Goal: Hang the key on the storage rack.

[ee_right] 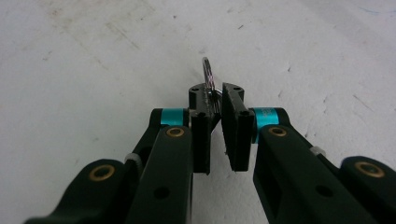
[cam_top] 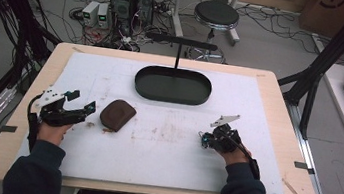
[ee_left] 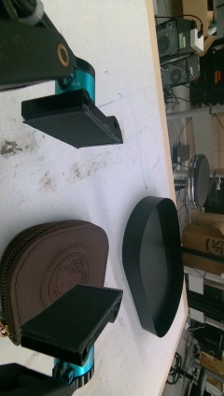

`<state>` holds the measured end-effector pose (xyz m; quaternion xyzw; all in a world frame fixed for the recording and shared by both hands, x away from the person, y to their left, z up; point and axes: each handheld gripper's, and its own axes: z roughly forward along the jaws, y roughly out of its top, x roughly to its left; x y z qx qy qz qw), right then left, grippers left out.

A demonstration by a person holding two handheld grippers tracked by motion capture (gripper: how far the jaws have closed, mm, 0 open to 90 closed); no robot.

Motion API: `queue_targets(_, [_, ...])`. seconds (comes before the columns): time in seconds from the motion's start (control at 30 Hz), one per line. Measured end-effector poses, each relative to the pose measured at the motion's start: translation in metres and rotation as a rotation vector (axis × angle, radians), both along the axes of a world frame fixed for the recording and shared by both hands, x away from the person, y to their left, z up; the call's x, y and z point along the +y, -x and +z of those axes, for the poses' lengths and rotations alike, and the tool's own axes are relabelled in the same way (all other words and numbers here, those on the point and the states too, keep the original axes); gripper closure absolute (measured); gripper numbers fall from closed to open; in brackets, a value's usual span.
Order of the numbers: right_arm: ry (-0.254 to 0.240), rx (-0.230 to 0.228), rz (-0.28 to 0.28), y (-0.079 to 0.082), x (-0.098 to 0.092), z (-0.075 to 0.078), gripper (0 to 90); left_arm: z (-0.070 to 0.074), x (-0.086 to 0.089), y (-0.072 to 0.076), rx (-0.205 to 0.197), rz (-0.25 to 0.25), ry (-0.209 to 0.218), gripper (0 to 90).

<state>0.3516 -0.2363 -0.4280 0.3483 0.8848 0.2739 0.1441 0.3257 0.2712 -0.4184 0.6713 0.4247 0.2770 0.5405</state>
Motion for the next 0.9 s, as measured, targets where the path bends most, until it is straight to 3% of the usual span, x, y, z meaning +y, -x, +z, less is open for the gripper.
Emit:
queue_targets(0.17, [0.024, -0.008, 0.01, 0.0006, 0.0022, 0.0, 83.7, -0.0005, -0.0004, -0.0006, 0.003, -0.001, -0.002, 21.7])
queue_targets(0.27, [0.034, -0.024, 0.03, 0.0014, 0.0037, 0.0029, 89.3, -0.0007, 0.0001, -0.0009, 0.004, -0.001, -0.003, 21.7])
queue_targets(0.43, [0.036, -0.005, 0.028, 0.0006, 0.004, 0.0034, 89.3, -0.0008, 0.0001, -0.0009, 0.006, 0.001, -0.002, 21.7])
queue_targets(0.57, [0.051, -0.017, 0.036, 0.0015, 0.0061, 0.0043, 89.9, -0.0009, 0.0001, -0.0009, 0.006, 0.002, -0.001, 21.9])
queue_targets(0.9, [0.013, -0.039, 0.02, 0.0018, 0.0021, 0.0086, 90.0, -0.001, 0.0005, -0.001, 0.003, 0.003, 0.0, 22.3])
